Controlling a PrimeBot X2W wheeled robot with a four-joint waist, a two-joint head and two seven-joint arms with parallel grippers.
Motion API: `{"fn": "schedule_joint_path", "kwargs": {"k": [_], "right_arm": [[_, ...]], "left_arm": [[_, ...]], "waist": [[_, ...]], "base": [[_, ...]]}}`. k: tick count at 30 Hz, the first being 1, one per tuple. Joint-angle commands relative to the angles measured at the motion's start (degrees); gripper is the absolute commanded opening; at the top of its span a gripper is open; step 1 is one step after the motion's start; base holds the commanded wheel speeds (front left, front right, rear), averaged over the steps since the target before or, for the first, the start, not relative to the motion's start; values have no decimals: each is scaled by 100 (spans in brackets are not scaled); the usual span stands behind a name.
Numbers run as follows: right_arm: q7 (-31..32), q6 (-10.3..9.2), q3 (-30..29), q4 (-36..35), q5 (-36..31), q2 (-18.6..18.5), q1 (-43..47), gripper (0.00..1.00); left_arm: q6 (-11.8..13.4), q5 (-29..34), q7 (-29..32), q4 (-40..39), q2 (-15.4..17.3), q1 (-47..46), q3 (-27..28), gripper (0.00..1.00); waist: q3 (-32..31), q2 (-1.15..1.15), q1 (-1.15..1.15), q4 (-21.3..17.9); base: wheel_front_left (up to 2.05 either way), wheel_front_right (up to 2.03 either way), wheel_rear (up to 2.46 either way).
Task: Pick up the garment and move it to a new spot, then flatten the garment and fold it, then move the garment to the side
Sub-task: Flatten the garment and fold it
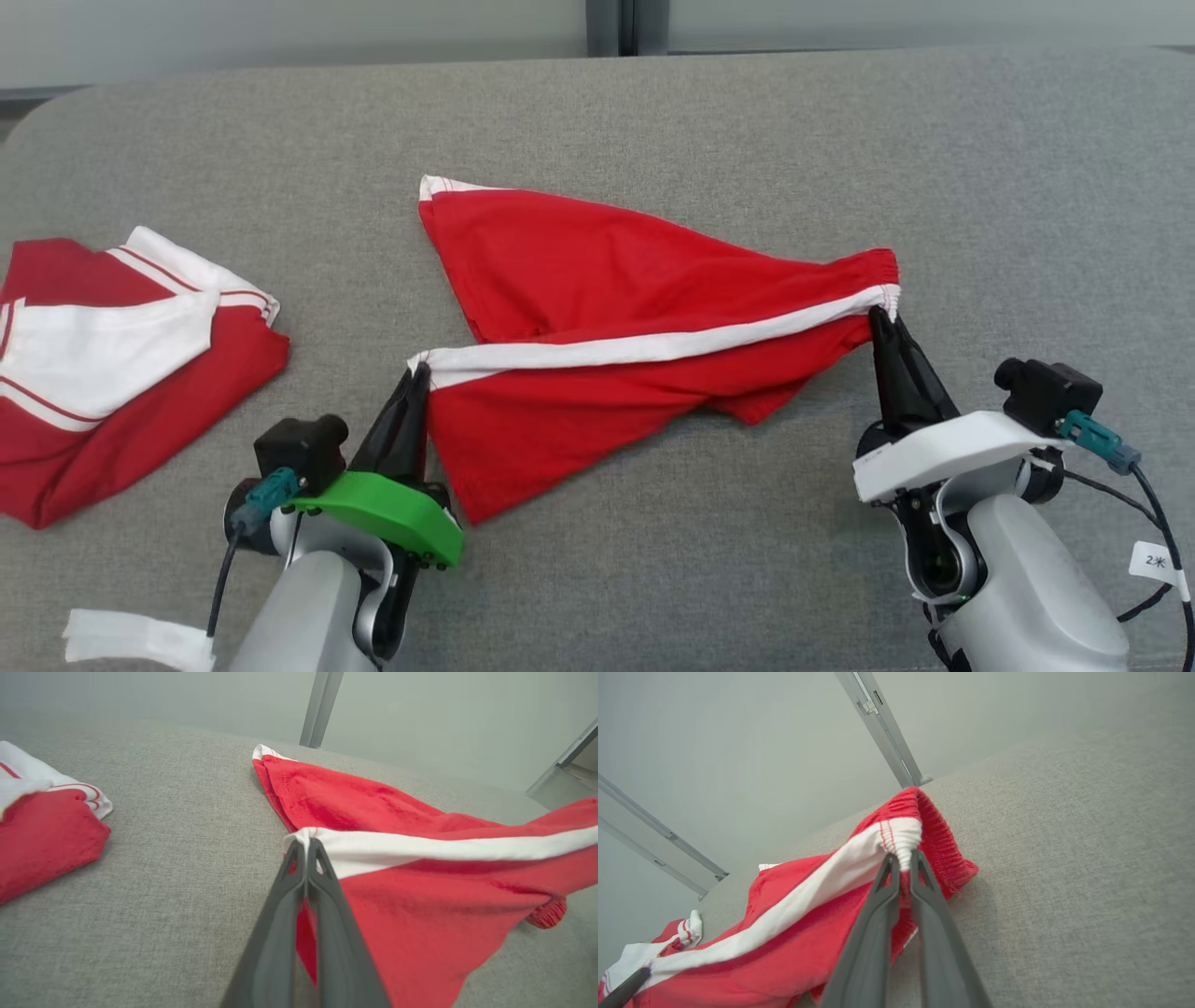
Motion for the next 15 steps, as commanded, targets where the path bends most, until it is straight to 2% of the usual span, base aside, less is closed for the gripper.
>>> {"fn": "schedule_joint_path", "kwargs": {"k": [1, 8, 15], "right_arm": [[-19, -6, -5, -119, -52, -37, 31, 0], [-19, -6, 16, -465, -67, -303, -720, 0], [-19, -7, 11, -14, -322, -651, -2828, 0]], "left_arm": [[6, 42, 6, -106, 78, -71, -13, 0], [6, -44, 5, -502, 601, -1126, -487, 0], [10, -134, 6, -188, 1358, -3279, -1139, 0]], "waist": [[-277, 0, 0, 19], [-570, 0, 0, 68], [223, 0, 0, -38]], "base": [[0, 0, 0], [0, 0, 0], [0, 0, 0]]}}
